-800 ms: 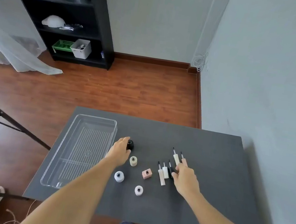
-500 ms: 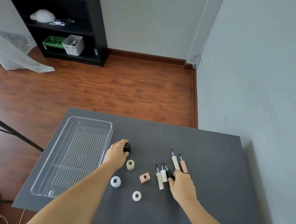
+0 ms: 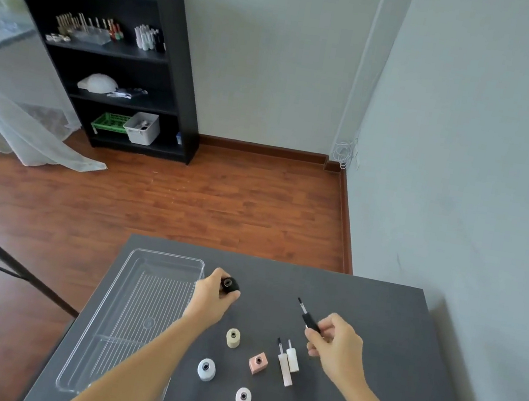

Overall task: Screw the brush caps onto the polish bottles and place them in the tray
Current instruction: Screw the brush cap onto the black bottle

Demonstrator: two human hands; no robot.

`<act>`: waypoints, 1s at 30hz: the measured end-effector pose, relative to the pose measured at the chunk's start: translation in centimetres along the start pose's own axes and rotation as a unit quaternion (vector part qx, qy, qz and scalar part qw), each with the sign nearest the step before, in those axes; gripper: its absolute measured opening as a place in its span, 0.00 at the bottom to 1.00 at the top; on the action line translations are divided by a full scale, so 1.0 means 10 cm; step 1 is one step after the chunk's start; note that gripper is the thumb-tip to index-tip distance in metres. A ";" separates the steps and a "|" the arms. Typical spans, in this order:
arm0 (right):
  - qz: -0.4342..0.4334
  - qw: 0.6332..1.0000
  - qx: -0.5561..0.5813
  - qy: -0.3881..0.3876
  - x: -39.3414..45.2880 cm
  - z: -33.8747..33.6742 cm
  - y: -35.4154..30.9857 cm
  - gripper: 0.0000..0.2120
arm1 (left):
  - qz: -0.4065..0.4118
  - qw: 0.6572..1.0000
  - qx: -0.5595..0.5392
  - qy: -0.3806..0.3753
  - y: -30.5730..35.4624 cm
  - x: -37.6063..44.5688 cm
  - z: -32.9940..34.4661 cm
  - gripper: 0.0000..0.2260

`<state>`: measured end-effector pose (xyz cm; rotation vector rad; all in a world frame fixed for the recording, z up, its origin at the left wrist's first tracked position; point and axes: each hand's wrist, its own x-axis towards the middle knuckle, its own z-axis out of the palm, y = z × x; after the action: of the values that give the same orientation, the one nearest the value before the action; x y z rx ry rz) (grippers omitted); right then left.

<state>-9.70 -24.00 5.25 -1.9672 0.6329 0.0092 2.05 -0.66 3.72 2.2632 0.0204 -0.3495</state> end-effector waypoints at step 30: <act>-0.456 0.887 -0.069 -0.032 -0.26 -1.26 -2.87 0.02 | 0.244 0.941 -0.187 0.144 2.06 -0.94 -1.01 0.08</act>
<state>-2.80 -23.74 35.95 -2.2187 -0.3937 -0.4696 -1.84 -5.74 27.71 1.8419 -0.2942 0.2354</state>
